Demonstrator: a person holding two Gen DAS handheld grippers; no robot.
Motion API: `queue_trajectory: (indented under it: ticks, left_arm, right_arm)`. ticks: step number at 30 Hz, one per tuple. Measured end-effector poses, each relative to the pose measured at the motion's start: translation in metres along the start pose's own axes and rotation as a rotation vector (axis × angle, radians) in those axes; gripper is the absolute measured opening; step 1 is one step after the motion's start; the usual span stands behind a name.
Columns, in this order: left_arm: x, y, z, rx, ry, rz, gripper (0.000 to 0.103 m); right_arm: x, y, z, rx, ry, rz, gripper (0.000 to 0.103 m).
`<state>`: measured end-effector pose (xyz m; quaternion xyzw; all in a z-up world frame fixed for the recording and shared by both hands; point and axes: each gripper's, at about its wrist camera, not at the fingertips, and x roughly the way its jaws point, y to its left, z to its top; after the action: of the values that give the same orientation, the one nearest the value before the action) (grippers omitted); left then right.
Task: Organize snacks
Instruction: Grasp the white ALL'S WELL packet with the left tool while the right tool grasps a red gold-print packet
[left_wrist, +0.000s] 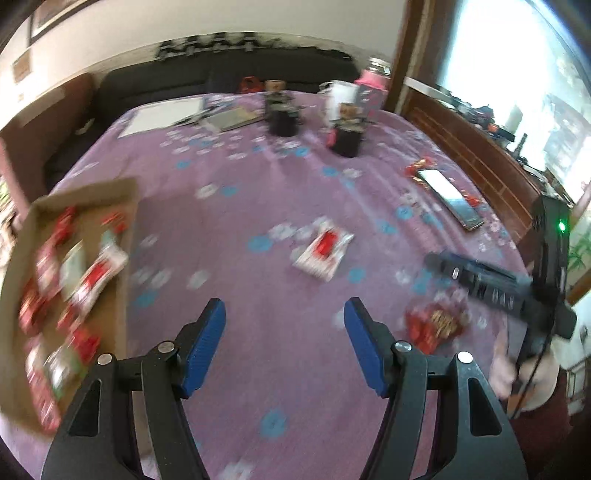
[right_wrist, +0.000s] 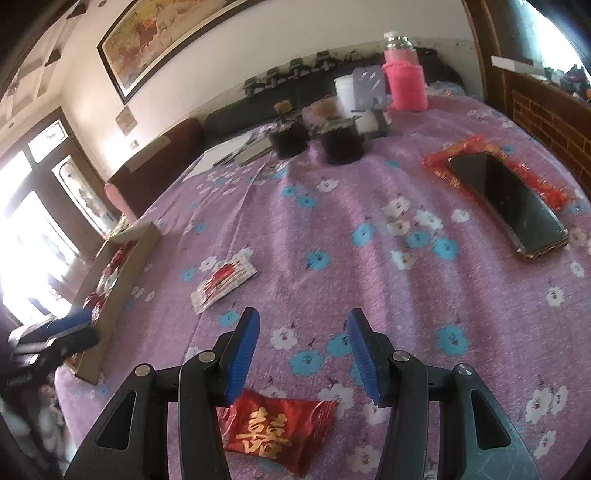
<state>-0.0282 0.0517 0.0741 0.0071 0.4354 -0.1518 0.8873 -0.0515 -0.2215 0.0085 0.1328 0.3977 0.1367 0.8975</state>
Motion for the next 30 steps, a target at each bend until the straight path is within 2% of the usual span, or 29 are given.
queue_trajectory:
  ticks: [5, 11, 17, 19, 20, 21, 22, 27, 30]
  left_arm:
    - [0.046, -0.016, 0.025, 0.025, 0.040, -0.086, 0.066]
    - [0.089, -0.034, 0.040, 0.093, 0.051, -0.046, 0.066]
    - [0.112, -0.042, 0.036, 0.142, 0.088, -0.044, 0.065]
    - [0.113, -0.050, 0.033, 0.186, 0.078, -0.015, 0.066]
    - [0.113, -0.051, 0.033, 0.192, 0.082, -0.022, 0.064]
    - [0.112, -0.051, 0.033, 0.188, 0.093, -0.033, 0.050]
    - [0.110, -0.052, 0.034, 0.185, 0.100, -0.038, 0.031]
    - [0.098, -0.048, 0.027, 0.175, 0.110, -0.034, 0.031]
    - [0.084, -0.040, 0.018, 0.139, 0.101, -0.069, 0.031]
  right_arm:
    - [-0.002, -0.003, -0.002, 0.018, 0.001, 0.005, 0.053]
    - [-0.007, -0.011, 0.000, 0.051, -0.018, -0.005, 0.054]
    - [-0.006, -0.014, 0.002, 0.066, -0.012, 0.005, 0.055]
    - [-0.005, -0.014, 0.002, 0.068, -0.006, 0.003, 0.055]
    - [-0.005, -0.014, 0.002, 0.069, -0.005, 0.001, 0.055]
    - [-0.004, -0.015, 0.003, 0.071, -0.005, -0.002, 0.056]
    - [-0.004, -0.016, 0.003, 0.075, -0.004, -0.004, 0.056]
    - [0.000, -0.021, 0.002, 0.094, 0.010, -0.005, 0.057]
    - [0.004, -0.023, 0.001, 0.101, 0.029, 0.005, 0.057]
